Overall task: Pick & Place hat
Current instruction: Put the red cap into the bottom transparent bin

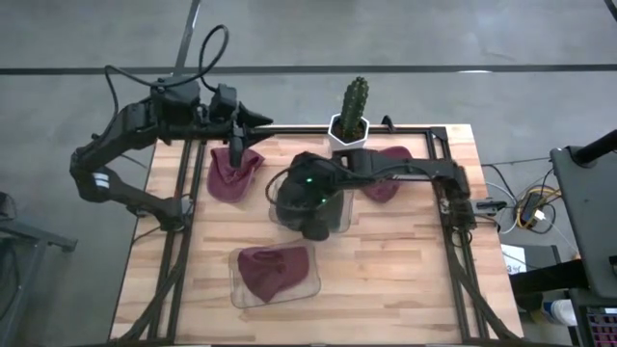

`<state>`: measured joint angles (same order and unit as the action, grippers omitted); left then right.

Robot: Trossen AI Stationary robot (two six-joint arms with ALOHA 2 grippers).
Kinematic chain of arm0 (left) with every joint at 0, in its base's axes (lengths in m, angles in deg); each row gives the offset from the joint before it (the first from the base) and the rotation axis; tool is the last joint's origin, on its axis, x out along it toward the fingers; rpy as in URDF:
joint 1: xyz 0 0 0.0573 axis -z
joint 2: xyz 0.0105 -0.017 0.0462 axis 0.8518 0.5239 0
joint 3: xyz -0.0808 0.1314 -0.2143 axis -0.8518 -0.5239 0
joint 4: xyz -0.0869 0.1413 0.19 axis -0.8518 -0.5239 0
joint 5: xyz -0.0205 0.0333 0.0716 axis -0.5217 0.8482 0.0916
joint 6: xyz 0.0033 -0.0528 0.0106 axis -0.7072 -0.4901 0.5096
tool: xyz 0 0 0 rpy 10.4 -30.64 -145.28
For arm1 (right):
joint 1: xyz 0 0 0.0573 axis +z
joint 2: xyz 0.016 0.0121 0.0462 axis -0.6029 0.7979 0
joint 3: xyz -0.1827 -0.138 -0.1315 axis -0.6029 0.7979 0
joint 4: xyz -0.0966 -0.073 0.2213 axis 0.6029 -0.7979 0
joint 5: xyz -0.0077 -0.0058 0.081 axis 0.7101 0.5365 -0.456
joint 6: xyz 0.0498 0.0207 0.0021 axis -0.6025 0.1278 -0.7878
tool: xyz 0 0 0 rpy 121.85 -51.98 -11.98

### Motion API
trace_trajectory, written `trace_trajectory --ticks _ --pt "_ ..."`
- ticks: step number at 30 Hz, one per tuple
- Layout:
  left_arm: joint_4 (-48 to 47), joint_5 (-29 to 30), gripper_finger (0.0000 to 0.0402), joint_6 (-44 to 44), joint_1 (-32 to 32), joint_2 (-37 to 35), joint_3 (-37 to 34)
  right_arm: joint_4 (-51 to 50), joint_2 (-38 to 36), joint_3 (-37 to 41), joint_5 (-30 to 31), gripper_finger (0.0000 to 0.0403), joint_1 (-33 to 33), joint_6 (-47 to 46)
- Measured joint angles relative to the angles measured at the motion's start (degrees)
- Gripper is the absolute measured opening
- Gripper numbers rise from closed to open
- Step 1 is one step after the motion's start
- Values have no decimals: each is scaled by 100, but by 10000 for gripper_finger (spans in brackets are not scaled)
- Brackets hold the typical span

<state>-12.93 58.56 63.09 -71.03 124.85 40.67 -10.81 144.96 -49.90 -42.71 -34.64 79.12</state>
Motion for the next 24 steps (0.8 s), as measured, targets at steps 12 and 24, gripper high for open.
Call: trace_trajectory --ticks 12,24 --pt "12 397 153 20 -2 -184 0 2769 -2373 4002 934 8 -221 -1685" --pt "2 460 153 24 -2 -76 0 3068 -4619 6782 2219 8 -363 -3366"
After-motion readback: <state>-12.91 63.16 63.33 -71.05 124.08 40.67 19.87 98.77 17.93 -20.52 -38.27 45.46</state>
